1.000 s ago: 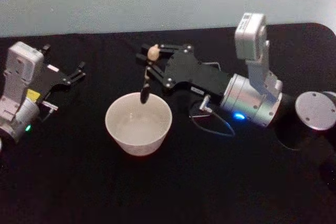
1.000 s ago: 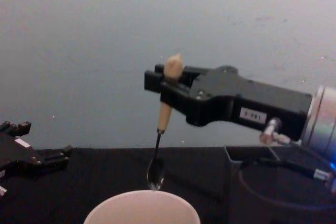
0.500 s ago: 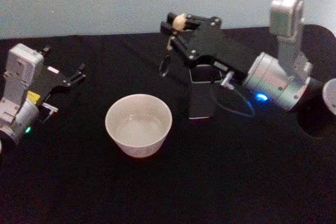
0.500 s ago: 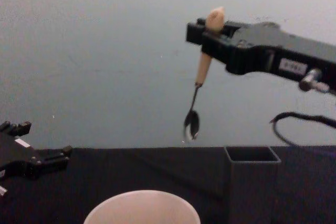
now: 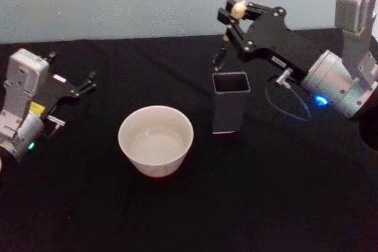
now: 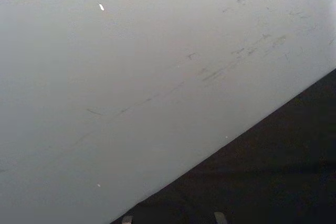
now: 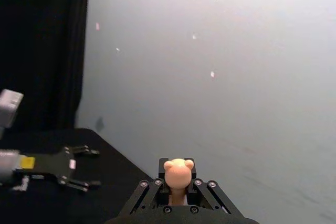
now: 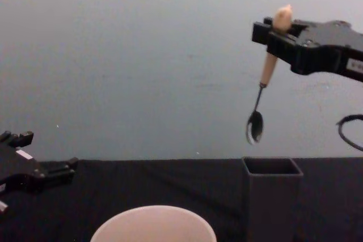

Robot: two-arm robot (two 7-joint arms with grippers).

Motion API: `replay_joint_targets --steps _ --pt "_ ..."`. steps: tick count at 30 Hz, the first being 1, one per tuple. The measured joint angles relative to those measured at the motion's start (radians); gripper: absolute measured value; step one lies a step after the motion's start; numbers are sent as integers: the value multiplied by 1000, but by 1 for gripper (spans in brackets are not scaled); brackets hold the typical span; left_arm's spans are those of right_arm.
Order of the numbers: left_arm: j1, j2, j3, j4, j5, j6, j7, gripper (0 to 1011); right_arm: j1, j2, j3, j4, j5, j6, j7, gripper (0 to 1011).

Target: Pick up the stirring spoon with one hand, stir inside the cup, then place it back in its original position.

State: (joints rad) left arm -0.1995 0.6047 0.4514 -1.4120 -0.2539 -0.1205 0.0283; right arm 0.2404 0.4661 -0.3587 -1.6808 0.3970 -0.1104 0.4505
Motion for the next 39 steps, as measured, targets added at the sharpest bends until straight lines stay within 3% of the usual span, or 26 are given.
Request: replay_joint_targets --steps 9,19,39 --pt "0 0 0 0 0 0 0 1001 -22 -3 21 25 -24 17 -19 168" --pt "0 0 0 0 0 0 0 1001 -34 -14 29 33 -20 25 -9 168" --pt "0 0 0 0 0 0 0 1002 -62 -24 21 41 -11 52 -7 168"
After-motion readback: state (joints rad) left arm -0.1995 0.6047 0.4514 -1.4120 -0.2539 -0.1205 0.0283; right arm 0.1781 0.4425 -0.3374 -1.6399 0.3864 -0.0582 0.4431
